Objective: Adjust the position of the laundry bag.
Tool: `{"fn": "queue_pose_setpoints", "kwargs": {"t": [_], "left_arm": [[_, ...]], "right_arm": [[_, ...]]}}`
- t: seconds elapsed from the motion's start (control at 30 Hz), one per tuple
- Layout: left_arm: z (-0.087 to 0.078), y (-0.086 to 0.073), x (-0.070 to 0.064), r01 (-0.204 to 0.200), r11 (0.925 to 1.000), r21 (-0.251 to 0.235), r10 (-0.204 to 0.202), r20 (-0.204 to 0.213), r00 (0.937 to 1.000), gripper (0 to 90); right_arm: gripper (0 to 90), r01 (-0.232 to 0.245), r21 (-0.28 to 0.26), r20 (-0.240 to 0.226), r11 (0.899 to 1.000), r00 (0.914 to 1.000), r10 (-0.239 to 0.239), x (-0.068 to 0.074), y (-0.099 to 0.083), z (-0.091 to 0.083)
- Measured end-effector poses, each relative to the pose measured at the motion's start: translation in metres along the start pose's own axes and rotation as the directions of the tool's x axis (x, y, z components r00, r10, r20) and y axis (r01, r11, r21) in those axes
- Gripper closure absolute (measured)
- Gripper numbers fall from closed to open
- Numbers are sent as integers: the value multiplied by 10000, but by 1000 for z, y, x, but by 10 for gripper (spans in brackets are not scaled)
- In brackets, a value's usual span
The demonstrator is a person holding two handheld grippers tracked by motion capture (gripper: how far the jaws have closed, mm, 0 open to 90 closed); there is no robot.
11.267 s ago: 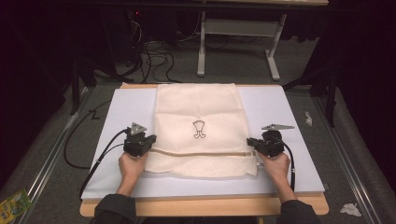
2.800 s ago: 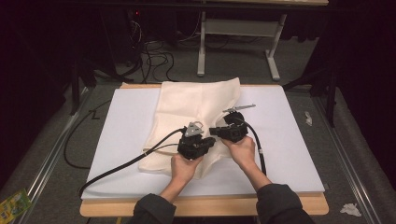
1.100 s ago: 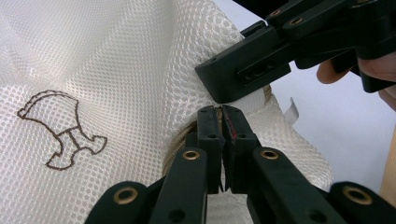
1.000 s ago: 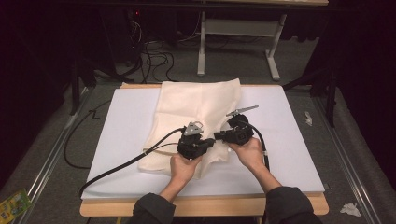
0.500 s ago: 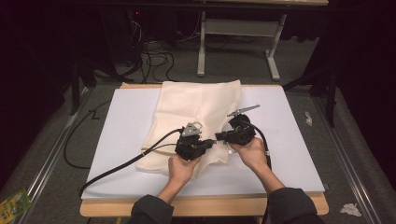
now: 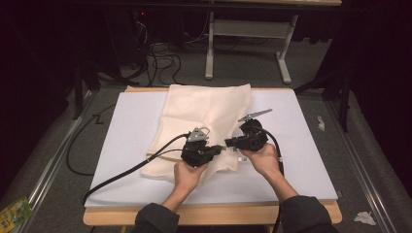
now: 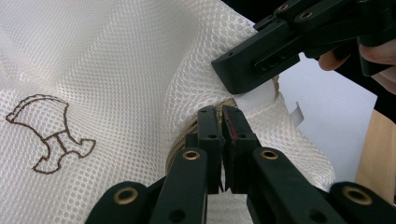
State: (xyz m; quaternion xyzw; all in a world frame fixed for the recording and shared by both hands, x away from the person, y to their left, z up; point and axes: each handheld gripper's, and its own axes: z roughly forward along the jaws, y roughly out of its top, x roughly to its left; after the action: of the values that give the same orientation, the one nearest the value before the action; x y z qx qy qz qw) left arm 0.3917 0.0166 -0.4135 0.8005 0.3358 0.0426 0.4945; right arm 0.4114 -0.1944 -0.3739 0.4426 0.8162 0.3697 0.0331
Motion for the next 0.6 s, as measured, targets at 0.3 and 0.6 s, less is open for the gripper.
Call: {"fn": "queue_pose_setpoints", "kwargs": {"t": [0.3,0.6], "left_arm": [[-6,-1,6,71,10000,70,-70,-125,9999,875],[-6,-4,8,77,9999,153,-77,-42,10000,874]], "right_arm": [[882,15,-51,172,10000,9999,-14,-5,-3,-6],[882,-111,-127,-82,9999,9999,110,-10,-6,-9]]}}
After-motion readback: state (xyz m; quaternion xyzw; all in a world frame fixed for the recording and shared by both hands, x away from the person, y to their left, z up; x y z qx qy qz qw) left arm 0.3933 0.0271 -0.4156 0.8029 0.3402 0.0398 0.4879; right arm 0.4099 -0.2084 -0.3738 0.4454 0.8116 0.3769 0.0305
